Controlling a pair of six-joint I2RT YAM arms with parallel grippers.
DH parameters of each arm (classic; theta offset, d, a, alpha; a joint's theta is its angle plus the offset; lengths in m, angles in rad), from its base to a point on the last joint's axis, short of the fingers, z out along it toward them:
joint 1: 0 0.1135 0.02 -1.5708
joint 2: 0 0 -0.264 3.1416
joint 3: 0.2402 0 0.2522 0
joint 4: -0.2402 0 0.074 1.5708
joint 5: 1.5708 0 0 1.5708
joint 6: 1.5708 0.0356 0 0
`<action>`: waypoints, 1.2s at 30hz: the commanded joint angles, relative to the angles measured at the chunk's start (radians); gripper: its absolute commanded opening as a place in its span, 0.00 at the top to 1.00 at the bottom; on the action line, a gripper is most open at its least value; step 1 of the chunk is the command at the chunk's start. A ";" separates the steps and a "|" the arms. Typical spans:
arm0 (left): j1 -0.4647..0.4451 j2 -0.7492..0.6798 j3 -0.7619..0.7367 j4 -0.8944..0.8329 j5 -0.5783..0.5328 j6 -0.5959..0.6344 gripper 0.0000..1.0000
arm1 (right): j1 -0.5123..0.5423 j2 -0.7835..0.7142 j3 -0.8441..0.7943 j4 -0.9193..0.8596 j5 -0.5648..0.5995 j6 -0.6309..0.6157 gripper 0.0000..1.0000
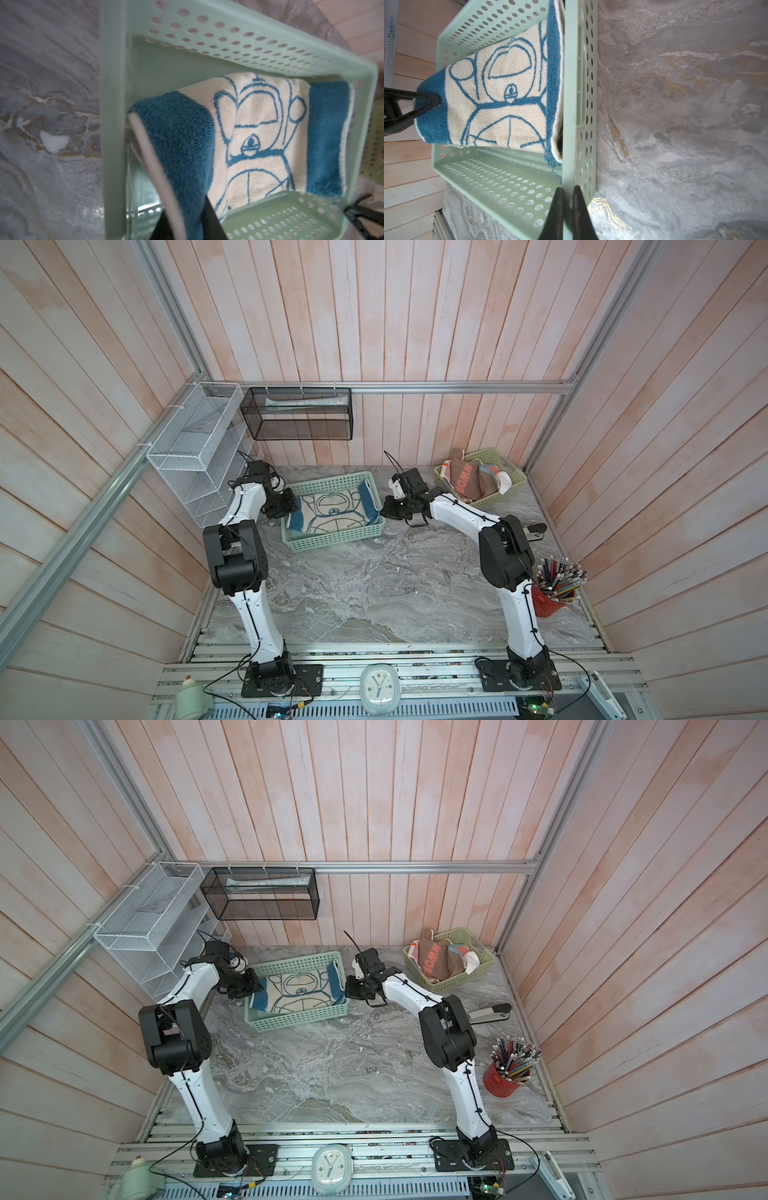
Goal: Fold and stack the towels
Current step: 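Open both grippers and raise them off the towel in the basket, then reach the right gripper into the lime basket and grasp the brown towel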
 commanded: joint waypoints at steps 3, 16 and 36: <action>0.007 -0.087 0.036 -0.048 -0.198 -0.013 0.56 | 0.006 0.034 0.075 -0.045 0.066 -0.060 0.77; -0.246 -0.229 -0.012 0.059 -0.135 0.011 0.57 | -0.127 0.062 0.554 -0.399 0.228 -0.297 0.56; -0.698 0.072 -0.011 0.242 0.011 0.030 0.57 | -0.499 0.306 0.706 -0.354 0.265 -0.330 0.38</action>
